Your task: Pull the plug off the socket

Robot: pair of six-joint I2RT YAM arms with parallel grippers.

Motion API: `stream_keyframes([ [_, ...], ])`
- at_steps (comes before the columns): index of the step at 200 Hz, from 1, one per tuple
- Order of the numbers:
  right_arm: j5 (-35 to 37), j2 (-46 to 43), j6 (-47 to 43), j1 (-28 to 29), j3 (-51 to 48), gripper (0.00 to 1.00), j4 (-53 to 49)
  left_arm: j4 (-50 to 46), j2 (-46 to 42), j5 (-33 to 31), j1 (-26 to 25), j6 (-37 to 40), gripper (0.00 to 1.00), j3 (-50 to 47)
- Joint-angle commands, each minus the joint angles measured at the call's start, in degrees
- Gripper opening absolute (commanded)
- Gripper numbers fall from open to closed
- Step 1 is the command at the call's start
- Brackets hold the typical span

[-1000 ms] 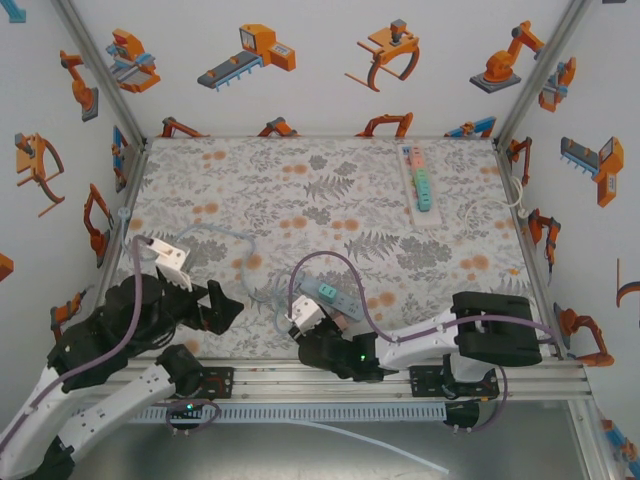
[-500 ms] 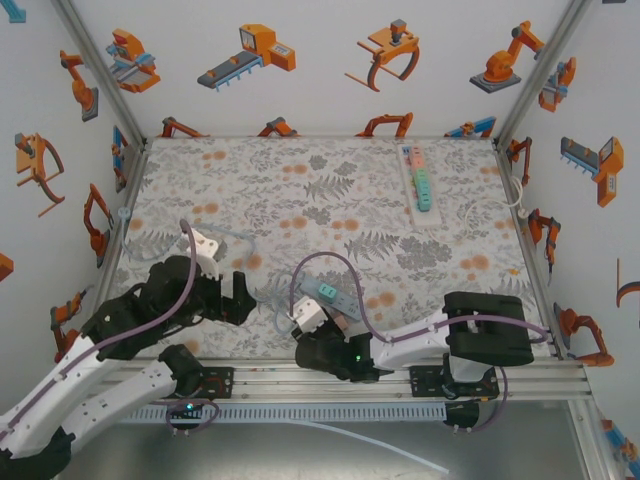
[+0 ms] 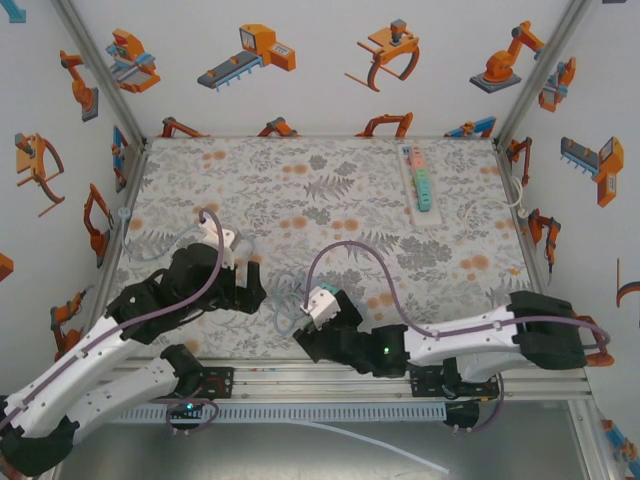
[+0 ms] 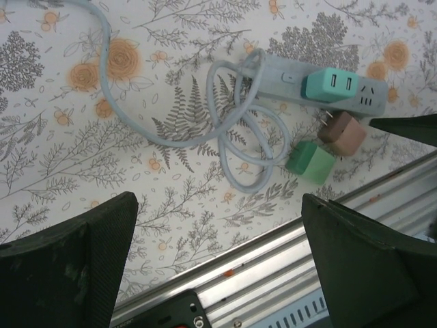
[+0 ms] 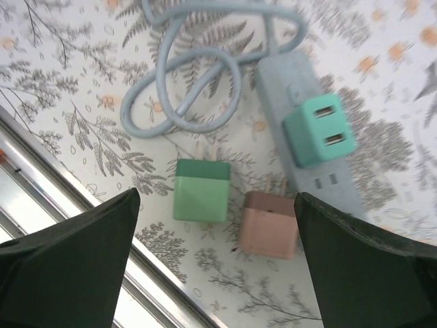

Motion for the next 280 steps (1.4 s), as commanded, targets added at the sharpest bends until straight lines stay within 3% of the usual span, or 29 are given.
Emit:
stream_keyframes([
  [1,-0.7,-6.3,-8.1,-5.2,1.9,0.84,-4.9,6.2,1.3,-2.6,0.1,0.1,0.97,-0.5],
  [38,-15.1,-12.0,-19.3,-21.6,7.4,0.84,-12.6,14.3,6.7,0.7,0.6,0.3,0.98,-0.6],
  [62,-24.4,-8.4,-23.6,-30.1,14.8,0.84,-20.5,17.6,11.9,3.3,1.0,-0.5,0.98,0.6],
  [79,-28.9,-3.5,-24.3,-33.0,20.0,0.83,-26.1,18.2,15.9,4.1,1.2,-1.2,0.98,2.1],
  [134,-42.0,8.5,-24.0,-33.9,28.0,0.77,-33.1,19.1,27.1,6.2,3.7,0.1,0.97,4.5],
  [205,-43.9,15.7,-24.2,-33.9,23.9,0.69,-24.5,25.6,33.8,15.0,9.3,-0.8,0.97,0.5],
  [228,-45.2,16.4,-24.9,-33.8,21.6,0.58,-20.4,27.7,34.8,17.9,10.4,-2.0,0.99,-1.3],
  [280,-45.1,17.3,-26.3,-33.7,19.2,0.43,-16.2,29.6,39.1,18.0,10.5,-5.4,1.0,-1.7],
])
